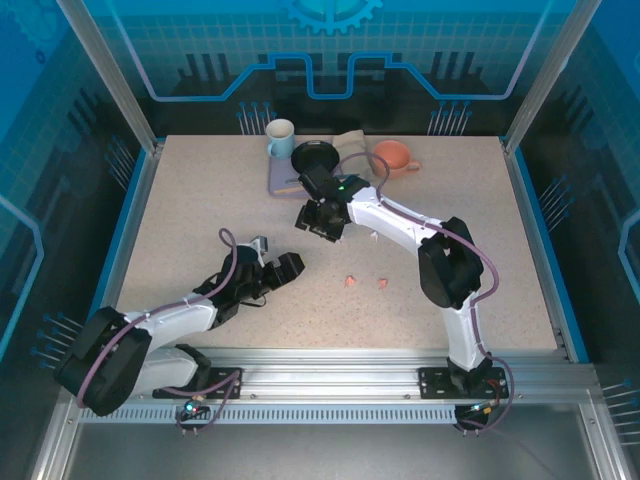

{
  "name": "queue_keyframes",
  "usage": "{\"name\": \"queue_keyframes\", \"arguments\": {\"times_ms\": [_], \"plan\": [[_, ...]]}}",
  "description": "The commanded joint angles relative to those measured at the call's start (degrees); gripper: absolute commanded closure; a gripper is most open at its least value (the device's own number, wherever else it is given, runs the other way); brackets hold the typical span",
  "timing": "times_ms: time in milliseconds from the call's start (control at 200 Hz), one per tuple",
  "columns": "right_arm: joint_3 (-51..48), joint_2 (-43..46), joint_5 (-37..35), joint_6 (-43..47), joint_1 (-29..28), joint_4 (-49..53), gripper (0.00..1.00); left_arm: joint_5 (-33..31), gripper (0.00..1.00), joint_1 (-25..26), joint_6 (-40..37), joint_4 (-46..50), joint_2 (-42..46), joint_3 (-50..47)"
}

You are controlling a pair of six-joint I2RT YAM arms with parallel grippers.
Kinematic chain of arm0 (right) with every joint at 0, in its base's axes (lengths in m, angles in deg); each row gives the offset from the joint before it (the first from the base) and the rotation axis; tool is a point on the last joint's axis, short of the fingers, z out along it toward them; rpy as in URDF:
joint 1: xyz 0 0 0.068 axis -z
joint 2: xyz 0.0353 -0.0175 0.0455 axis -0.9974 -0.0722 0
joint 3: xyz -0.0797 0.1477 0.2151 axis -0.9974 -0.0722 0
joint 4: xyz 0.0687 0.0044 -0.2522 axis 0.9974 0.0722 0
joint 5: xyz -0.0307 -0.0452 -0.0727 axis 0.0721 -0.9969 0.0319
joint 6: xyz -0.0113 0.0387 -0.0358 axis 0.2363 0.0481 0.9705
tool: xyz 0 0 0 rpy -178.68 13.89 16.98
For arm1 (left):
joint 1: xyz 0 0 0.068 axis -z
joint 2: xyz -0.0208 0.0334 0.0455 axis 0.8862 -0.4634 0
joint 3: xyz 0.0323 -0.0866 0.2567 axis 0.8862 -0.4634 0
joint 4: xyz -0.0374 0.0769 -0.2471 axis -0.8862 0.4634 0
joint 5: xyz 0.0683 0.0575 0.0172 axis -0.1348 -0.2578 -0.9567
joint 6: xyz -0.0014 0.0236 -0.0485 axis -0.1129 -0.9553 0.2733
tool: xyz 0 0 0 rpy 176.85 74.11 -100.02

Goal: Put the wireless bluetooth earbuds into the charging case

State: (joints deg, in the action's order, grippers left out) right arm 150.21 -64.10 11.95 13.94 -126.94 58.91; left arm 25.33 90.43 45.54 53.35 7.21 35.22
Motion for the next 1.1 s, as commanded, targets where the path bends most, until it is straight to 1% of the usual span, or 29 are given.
{"name": "queue_keyframes", "arguments": {"times_ms": [0,35,65,165,215,285,335,420,535,655,860,990,1095], "plan": [[0.4,-2.4,-0.6,2.3,-0.2,2.9,0.41,-9.7,0.01,0.2,-1.8,0.8,7.9,0.4],[-0.7,-2.0,-1.2,3.0,-0.6,2.9,0.40,-14.2,0.01,-0.3,-1.3,7.0,12.1,1.2],[-1.7,-1.5,-1.1,3.3,-0.9,2.4,0.39,-15.8,0.01,-1.2,-1.2,10.8,15.4,1.9],[-6.0,0.5,-1.3,4.4,-2.8,0.0,0.36,-16.3,0.01,-7.0,-0.5,21.5,24.0,4.0],[-7.1,0.9,-1.6,4.8,-4.3,-0.8,0.33,-14.1,0.01,-11.3,-0.8,24.8,25.8,5.6],[-6.3,0.0,-2.2,6.2,-7.0,-0.1,0.27,-10.0,0.01,-17.5,-1.2,29.5,25.0,8.6],[-4.6,-1.4,-3.1,6.6,-9.1,1.3,0.24,-7.2,0.01,-21.3,-2.1,32.7,22.0,11.7],[-2.4,-3.9,-3.2,6.1,-11.9,2.4,0.19,-3.7,0.01,-25.1,-4.6,37.9,15.2,17.7],[2.6,-7.5,-4.1,6.0,-15.0,4.3,0.13,-2.4,0.01,-27.0,-7.8,43.8,6.3,25.4],[11.8,-12.9,-5.8,8.3,-17.7,9.0,0.09,-2.0,0.01,-28.8,-9.1,45.7,1.6,29.0],[25.5,-23.0,-8.6,9.8,-19.7,17.5,0.06,-2.1,0.01,-30.5,-8.6,45.2,1.2,29.7],[28.1,-25.7,-9.9,10.0,-19.9,19.7,0.06,-1.8,0.01,-30.8,-8.0,44.6,1.6,29.2],[26.5,-25.0,-12.4,11.1,-19.7,20.9,0.06,-0.6,0.01,-30.8,-7.4,44.0,1.5,29.0]]}}
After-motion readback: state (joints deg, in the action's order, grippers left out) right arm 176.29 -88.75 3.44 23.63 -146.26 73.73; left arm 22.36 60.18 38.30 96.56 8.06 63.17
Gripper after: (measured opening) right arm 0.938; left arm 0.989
